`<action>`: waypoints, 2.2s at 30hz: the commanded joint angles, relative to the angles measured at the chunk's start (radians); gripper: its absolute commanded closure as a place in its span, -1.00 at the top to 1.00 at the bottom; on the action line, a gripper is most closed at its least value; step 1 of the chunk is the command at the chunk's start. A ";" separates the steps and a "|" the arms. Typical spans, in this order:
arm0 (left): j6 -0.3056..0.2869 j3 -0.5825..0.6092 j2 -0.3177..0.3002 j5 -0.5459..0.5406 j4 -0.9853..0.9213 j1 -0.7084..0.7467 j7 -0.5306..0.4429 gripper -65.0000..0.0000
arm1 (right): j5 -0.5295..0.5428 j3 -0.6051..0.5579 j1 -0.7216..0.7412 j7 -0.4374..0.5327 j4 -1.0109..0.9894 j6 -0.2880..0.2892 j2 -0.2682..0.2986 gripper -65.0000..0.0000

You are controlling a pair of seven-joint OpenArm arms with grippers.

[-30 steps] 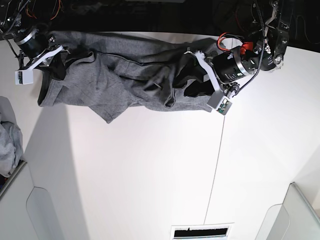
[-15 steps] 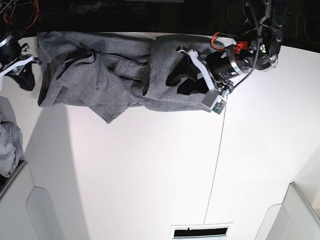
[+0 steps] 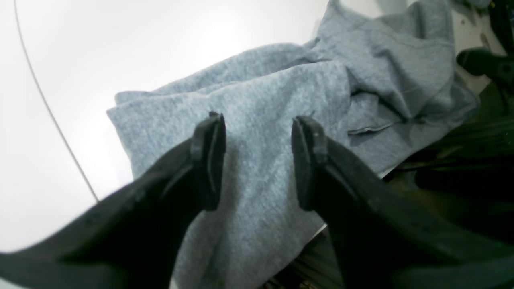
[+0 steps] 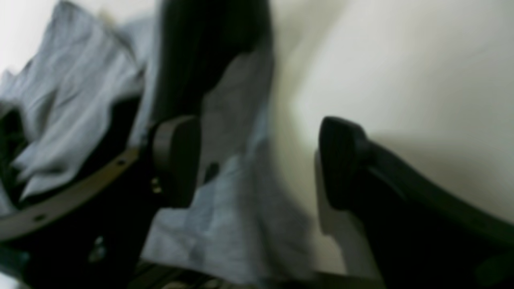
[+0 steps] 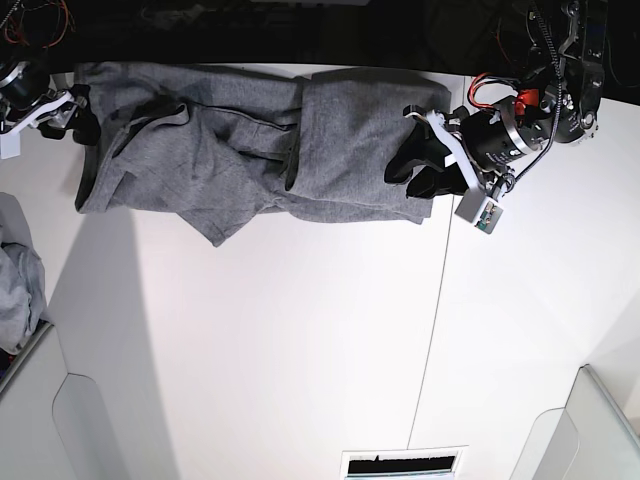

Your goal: Layout the t-shirt on the table in an organized manner, then fold the t-shirt properly

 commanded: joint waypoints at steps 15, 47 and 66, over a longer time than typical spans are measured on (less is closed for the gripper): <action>-0.010 -0.004 -0.006 -0.017 0.015 0.001 -0.021 -0.10 | 0.221 0.002 0.050 -0.142 -0.014 0.034 0.017 0.38; -0.074 -0.004 -0.006 -0.050 0.015 0.001 -0.017 -0.10 | 0.078 0.011 0.051 -0.040 0.013 0.014 -0.021 -0.10; -0.074 -0.004 -0.006 -0.050 0.015 0.000 -0.030 -0.10 | 0.222 0.050 0.051 -0.151 0.245 0.027 -0.078 -1.00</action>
